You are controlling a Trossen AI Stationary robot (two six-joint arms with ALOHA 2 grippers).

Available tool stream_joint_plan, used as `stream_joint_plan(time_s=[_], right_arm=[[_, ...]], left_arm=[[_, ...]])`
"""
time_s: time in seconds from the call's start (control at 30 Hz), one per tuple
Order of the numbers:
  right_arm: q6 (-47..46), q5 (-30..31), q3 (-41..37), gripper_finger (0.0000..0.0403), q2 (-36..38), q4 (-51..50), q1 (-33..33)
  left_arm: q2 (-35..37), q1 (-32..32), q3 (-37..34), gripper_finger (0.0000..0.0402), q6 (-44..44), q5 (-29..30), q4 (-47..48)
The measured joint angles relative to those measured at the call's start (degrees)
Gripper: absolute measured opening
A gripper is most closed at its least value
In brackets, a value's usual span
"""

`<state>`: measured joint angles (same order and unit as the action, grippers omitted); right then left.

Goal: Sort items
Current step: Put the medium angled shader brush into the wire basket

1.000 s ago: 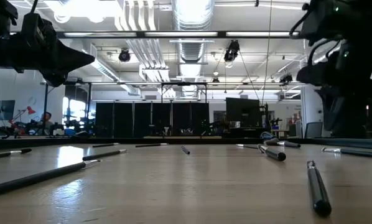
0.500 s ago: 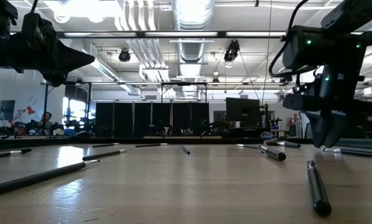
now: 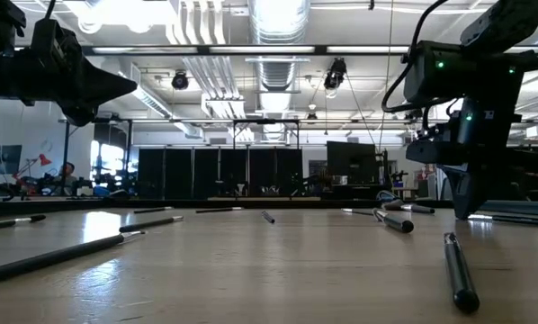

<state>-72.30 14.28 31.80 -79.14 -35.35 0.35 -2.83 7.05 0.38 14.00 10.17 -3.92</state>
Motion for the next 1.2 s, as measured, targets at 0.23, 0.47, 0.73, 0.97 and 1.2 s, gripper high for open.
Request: stream_joint_plan(time_s=[0.23,0.47,0.73,0.97,1.2], right_arm=[[4.76,4.16,1.78,0.0010,7.57,0.48,2.83],[4.18,13.59,6.51,0.0009,14.49,-2.48,11.96],[-7.76,24.96,19.90,0.0009,13.47,-20.70,28.02],[-29.57,30.86,32.06,0.0009,3.78,-40.98,43.58],[-46.30,29.81,45.00,0.0008,-8.59,-54.87,55.48]], left_arm=[[-0.01,-0.01,-0.02,0.0000,0.00,0.00,0.08],[-0.02,0.00,-0.04,0.0000,0.23,0.00,0.12],[-0.02,-0.02,-0.04,0.0000,0.61,0.00,0.26],[-0.11,0.00,-0.04,0.0000,0.63,0.00,0.26],[-0.28,-0.02,-0.04,0.0000,1.07,0.02,0.09]])
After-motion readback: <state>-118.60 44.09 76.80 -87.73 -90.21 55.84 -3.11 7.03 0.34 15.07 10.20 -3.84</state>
